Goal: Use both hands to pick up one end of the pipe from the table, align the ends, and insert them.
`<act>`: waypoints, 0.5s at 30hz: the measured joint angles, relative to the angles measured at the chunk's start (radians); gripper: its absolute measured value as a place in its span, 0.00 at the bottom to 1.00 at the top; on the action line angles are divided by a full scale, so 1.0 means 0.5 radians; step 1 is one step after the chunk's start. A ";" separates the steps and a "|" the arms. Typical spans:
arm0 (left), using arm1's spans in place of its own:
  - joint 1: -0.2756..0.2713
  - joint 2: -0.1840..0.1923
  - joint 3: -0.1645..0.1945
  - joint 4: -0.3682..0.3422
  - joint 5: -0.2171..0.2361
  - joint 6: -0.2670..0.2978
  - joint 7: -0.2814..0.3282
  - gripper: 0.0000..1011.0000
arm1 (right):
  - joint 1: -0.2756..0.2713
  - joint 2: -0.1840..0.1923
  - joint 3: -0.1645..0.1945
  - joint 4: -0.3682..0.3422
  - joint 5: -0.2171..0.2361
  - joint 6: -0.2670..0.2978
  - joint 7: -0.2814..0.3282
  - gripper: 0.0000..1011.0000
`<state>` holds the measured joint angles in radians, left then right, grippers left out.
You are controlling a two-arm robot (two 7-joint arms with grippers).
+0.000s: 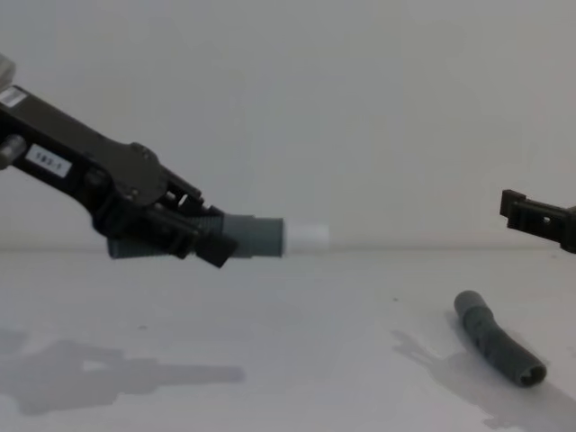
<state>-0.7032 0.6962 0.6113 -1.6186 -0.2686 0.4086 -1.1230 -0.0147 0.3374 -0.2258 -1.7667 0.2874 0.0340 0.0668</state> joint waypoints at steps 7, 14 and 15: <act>0.011 0.057 0.005 -0.007 -0.032 -0.023 -0.039 0.33 | 0.000 0.000 0.000 0.000 0.000 0.000 0.000 0.99; 0.046 0.076 -0.005 -0.011 -0.052 -0.045 0.001 0.33 | 0.000 0.000 0.000 0.000 0.000 0.000 0.000 0.99; 0.056 0.078 -0.010 -0.011 -0.056 -0.051 0.017 0.33 | 0.000 0.000 0.000 0.000 0.000 0.000 0.000 0.99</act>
<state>-0.6753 0.7351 0.6063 -1.6239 -0.2964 0.3833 -1.1147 -0.0147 0.3374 -0.2258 -1.7667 0.2874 0.0340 0.0668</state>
